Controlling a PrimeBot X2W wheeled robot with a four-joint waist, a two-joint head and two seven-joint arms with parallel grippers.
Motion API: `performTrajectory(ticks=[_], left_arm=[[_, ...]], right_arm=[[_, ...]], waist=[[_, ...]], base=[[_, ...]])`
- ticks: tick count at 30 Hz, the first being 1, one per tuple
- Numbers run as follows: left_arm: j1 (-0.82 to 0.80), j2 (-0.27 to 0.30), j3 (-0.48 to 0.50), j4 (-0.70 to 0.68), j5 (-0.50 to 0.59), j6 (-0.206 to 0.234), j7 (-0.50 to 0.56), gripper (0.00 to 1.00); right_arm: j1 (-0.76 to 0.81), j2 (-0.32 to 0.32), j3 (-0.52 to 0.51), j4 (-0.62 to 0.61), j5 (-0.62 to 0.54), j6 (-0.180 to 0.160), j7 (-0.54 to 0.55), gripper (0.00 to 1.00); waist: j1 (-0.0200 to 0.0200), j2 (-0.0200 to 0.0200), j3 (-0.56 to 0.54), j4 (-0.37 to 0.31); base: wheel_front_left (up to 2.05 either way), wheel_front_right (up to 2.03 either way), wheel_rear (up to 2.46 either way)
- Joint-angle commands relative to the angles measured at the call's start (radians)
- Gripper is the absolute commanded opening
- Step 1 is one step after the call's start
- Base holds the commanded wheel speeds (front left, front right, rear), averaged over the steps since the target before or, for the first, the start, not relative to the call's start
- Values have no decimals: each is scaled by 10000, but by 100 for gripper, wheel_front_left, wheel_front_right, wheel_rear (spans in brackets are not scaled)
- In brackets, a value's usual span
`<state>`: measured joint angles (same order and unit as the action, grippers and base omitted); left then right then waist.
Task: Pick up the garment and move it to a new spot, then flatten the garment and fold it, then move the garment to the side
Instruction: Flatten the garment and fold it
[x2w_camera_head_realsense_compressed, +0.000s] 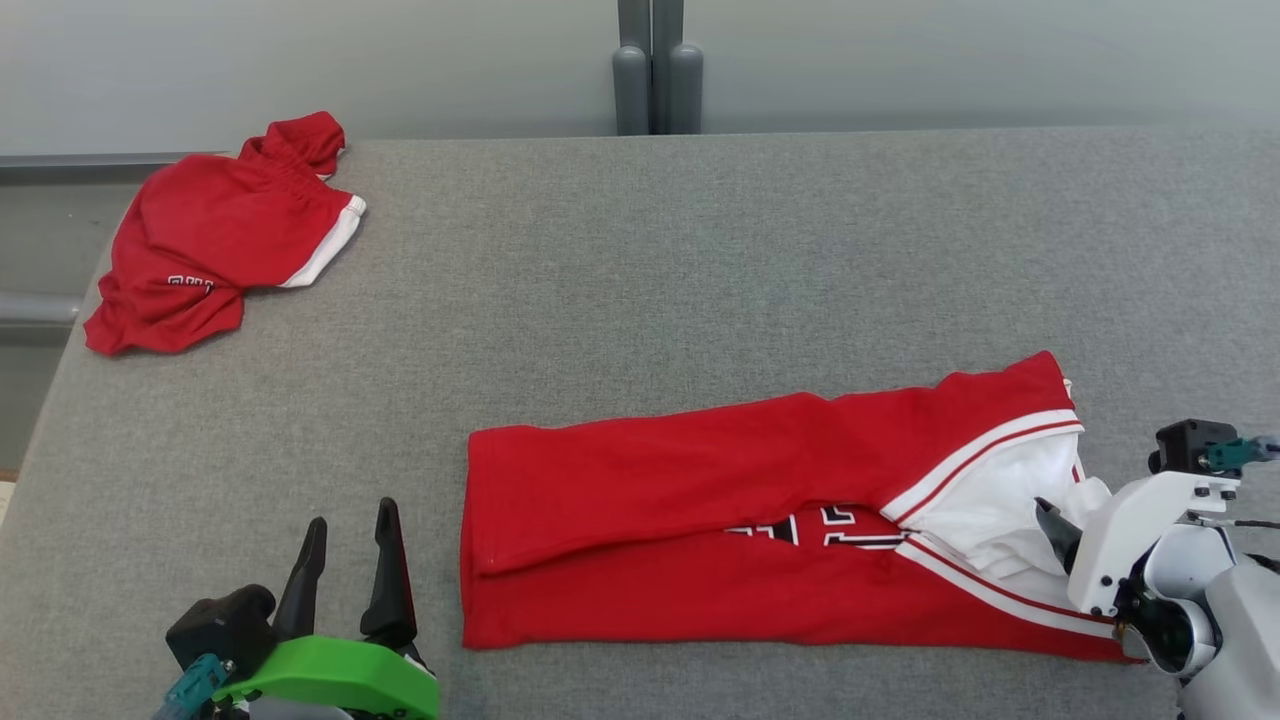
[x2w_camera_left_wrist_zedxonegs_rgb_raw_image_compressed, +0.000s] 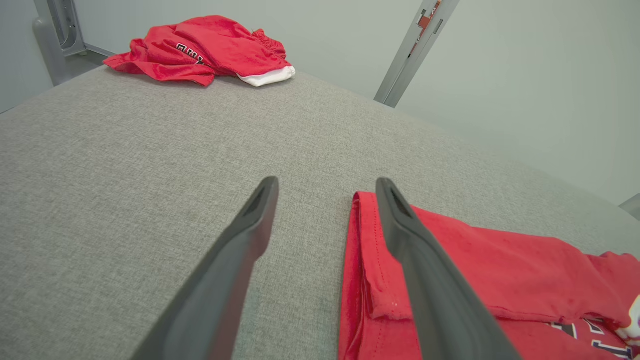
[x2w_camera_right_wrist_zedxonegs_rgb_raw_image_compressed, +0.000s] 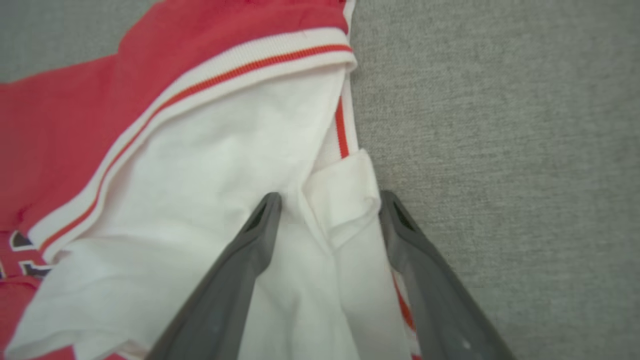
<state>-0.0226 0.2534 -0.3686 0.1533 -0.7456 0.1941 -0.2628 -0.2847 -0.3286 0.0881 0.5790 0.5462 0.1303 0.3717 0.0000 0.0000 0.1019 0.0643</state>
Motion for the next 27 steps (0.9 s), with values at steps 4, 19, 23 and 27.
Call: performTrajectory(ticks=[4, 19, 23, 27], left_arm=[[102, -45, 68, 45, 139, -80, -21, 100], [371, -88, 105, 79, 253, -124, -11, 100], [345, -92, 73, 30, 295, -121, -11, 100], [300, -97, 56, 21, 310, -122, -8, 100]], right_arm=[[-192, 171, 744, 72, 286, 7, -60, 96], [-902, -513, 1121, 911, 260, -6, -813, 0], [-958, -1035, 767, 900, 284, -6, -914, 0], [-891, -1442, 224, 937, 336, -4, -1005, 0]], waist=[[0, 0, -36, -50], [0, 0, -386, -788], [0, 0, -386, -1145], [0, 0, -328, -1485]], base=[[0, 0, 0], [0, 0, 0], [0, 0, 0], [0, 0, 0]])
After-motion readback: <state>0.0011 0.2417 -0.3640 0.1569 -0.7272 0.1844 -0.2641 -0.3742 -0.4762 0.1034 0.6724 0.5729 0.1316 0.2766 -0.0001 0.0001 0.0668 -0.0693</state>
